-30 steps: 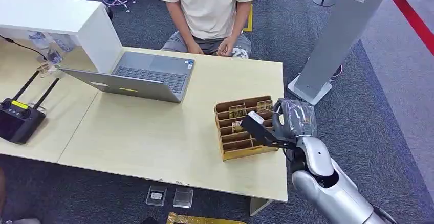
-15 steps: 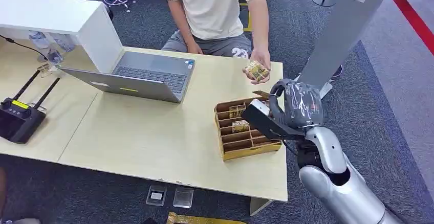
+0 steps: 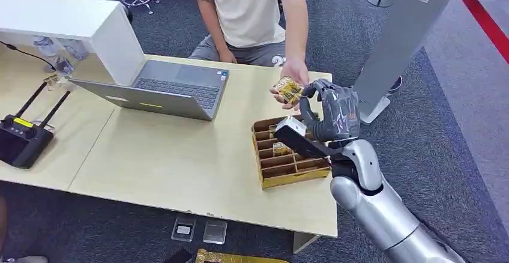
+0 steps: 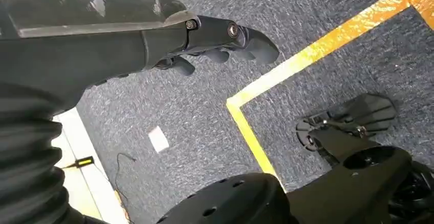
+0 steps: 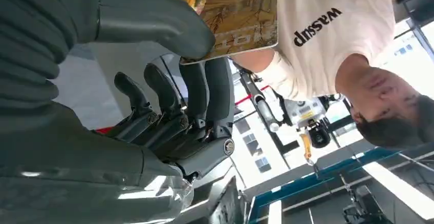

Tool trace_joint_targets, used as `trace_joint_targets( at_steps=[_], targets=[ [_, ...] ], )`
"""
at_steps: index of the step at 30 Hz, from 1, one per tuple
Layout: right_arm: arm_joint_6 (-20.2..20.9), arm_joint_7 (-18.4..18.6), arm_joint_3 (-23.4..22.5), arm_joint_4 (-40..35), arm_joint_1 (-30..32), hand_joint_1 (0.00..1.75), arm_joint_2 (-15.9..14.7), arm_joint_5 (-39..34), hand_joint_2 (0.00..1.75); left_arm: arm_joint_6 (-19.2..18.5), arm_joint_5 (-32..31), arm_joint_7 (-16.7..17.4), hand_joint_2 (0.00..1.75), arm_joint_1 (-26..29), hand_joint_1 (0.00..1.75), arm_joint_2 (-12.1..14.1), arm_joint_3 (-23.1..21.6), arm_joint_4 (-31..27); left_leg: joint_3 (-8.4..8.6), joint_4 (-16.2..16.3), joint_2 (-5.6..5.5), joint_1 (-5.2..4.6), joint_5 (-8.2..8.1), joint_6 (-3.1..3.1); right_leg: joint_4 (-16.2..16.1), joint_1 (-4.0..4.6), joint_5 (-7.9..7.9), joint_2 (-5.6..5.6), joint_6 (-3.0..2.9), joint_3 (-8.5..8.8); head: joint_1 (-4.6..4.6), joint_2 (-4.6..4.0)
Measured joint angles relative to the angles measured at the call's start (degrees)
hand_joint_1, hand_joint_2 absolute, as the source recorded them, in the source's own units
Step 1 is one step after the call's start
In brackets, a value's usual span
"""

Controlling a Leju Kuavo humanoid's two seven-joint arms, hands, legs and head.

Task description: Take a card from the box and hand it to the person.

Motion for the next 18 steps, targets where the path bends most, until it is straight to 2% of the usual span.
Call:
trace_joint_targets(
  at_steps=[11,12,14,15,16,17,18],
  targets=[
    [-2.67,-3.70,-0.07,11.02,-0.41,1.52,4.18,-0.48,1.75,-1.77,0.00,-1.38,1.75,-0.05,0.00,0.00,0.00,0.00,0.01,0.00,0.01,0.00,0.00,0.00,0.00,0.00,0.00,0.00,0.00,-0.01,0.02,0.00],
    [-2.71,-3.74,-0.07,11.64,-0.41,0.30,4.40,-0.44,1.75,-1.86,0.00,-1.57,1.75,-0.05,0.00,0.00,0.00,0.00,0.01,0.00,0.01,0.00,0.00,0.00,0.00,0.00,0.00,0.00,0.00,-0.01,0.02,0.00],
    [-2.73,-3.89,-0.07,12.77,-0.40,0.28,4.79,-0.44,1.75,-2.16,-0.20,-1.66,1.75,-0.03,0.00,0.00,0.00,0.00,0.01,0.00,0.01,0.00,0.00,0.00,0.00,0.00,0.00,0.00,0.00,-0.01,0.02,0.00],
    [-2.76,-4.00,-0.07,13.17,-0.37,0.21,4.96,-0.50,1.75,-2.30,-0.46,-1.66,1.75,-0.03,0.00,0.00,0.00,0.00,0.00,0.00,0.01,0.00,0.00,0.00,-0.01,0.00,0.00,0.00,0.00,-0.02,0.02,0.00],
    [-2.80,-4.13,-0.07,13.60,-0.39,0.16,5.05,-0.59,1.75,-2.38,-0.68,-1.66,0.00,-0.03,0.00,0.00,-0.02,0.00,0.00,0.00,0.00,0.00,0.00,0.00,0.00,0.00,0.00,0.00,0.00,-0.02,0.02,0.00],
    [-2.84,-4.22,-0.11,14.06,-0.38,0.16,5.25,-0.59,1.75,-2.38,-0.68,-1.75,0.00,-0.02,0.00,0.00,-0.02,0.00,0.01,0.00,0.01,0.00,0.00,0.00,0.00,0.00,0.00,0.00,0.00,-0.02,0.00,0.00],
    [-2.86,-4.22,-0.11,14.32,-0.33,0.00,5.31,-0.63,1.75,-2.34,-0.66,-1.90,0.00,-0.01,0.00,0.00,-0.02,0.00,0.00,0.00,0.01,0.00,0.00,0.00,0.00,0.00,0.00,0.00,0.00,-0.03,0.00,0.00]
  ],
)
